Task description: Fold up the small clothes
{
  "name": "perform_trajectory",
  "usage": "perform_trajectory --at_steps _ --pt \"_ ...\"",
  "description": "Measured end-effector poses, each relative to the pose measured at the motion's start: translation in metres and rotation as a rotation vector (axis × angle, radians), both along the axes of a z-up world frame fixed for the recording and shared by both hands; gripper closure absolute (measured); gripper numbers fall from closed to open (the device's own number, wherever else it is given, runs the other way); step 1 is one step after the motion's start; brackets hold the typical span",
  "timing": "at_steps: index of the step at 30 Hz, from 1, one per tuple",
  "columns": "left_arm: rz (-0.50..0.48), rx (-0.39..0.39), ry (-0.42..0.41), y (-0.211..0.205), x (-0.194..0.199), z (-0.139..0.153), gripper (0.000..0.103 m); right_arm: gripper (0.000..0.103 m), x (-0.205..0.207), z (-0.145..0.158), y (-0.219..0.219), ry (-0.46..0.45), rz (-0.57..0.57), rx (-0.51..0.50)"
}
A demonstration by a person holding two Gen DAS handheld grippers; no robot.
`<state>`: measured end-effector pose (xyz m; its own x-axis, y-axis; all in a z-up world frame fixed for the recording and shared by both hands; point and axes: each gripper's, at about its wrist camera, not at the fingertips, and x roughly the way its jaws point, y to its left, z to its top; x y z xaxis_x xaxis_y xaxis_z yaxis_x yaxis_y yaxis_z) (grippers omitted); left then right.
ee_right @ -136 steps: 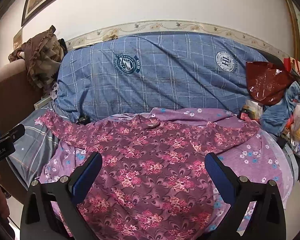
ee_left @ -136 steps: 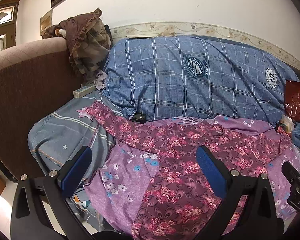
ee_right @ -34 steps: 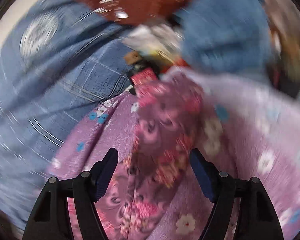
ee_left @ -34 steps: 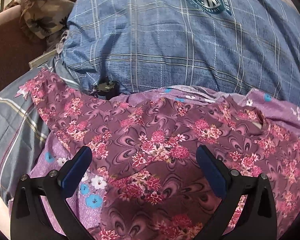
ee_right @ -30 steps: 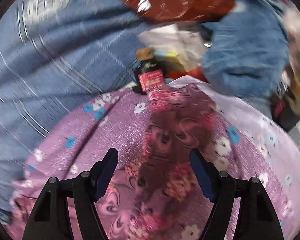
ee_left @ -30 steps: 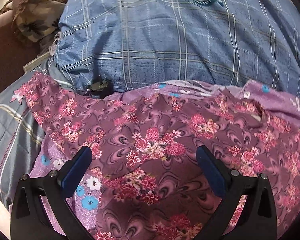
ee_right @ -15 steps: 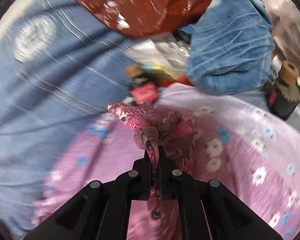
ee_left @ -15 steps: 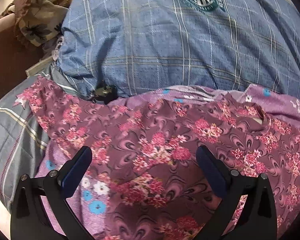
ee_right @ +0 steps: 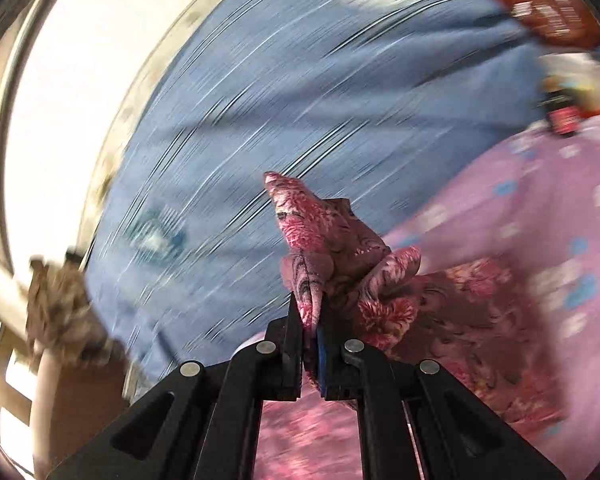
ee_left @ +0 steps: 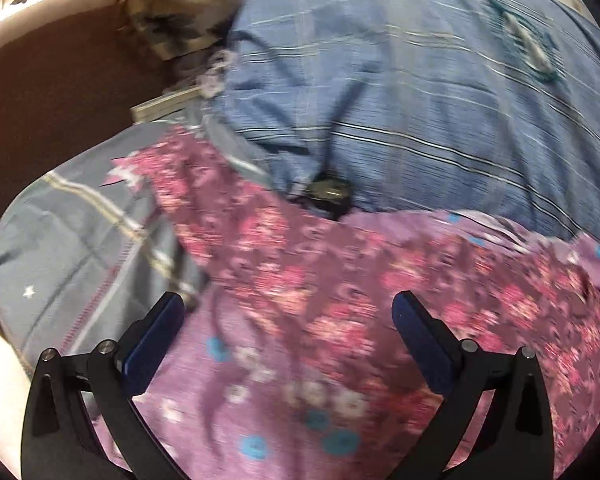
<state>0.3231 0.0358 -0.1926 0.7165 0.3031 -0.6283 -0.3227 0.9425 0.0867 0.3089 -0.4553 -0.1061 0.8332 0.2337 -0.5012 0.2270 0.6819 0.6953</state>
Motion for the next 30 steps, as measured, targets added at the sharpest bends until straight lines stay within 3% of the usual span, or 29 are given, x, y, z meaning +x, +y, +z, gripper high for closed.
perform_trajectory --at_steps 3,8,11,16,17,18,20,22,27,29,30 --pt "0.045 -0.029 0.001 0.025 -0.001 0.003 0.000 0.098 0.015 -0.008 0.070 -0.018 0.084 -0.010" --pt "0.093 -0.075 0.005 0.055 -0.004 0.005 0.000 0.098 0.047 -0.050 0.161 0.020 0.191 0.038" --pt "0.106 -0.067 0.006 0.064 -0.004 0.006 0.000 0.098 0.061 -0.081 0.207 0.095 0.218 0.000" --pt "0.111 -0.077 0.016 0.072 -0.003 0.004 0.000 0.088 0.071 -0.133 0.257 0.226 0.284 -0.003" --pt "0.110 -0.077 0.018 0.072 -0.003 0.004 0.000 0.076 0.071 -0.138 0.261 0.250 0.299 0.003" --pt "0.109 -0.076 0.020 0.072 -0.003 0.004 0.000 0.057 0.069 -0.144 0.266 0.279 0.325 0.021" --pt "0.104 -0.075 0.023 0.069 -0.002 0.003 0.000 0.042 0.065 -0.145 0.266 0.261 0.370 0.066" --pt "0.097 -0.072 0.024 0.065 -0.002 0.003 0.000 0.034 0.056 -0.136 0.261 0.239 0.394 0.039" --pt "0.073 -0.079 0.023 0.051 0.001 0.004 0.000 0.032 0.029 -0.104 0.230 0.136 0.436 -0.010" --pt "0.053 -0.074 0.020 0.042 0.003 0.004 0.000 0.037 0.014 -0.092 0.204 0.095 0.397 -0.030" --pt "0.035 -0.069 0.020 0.034 0.004 0.004 0.000 0.045 0.011 -0.087 0.193 0.084 0.374 -0.037"
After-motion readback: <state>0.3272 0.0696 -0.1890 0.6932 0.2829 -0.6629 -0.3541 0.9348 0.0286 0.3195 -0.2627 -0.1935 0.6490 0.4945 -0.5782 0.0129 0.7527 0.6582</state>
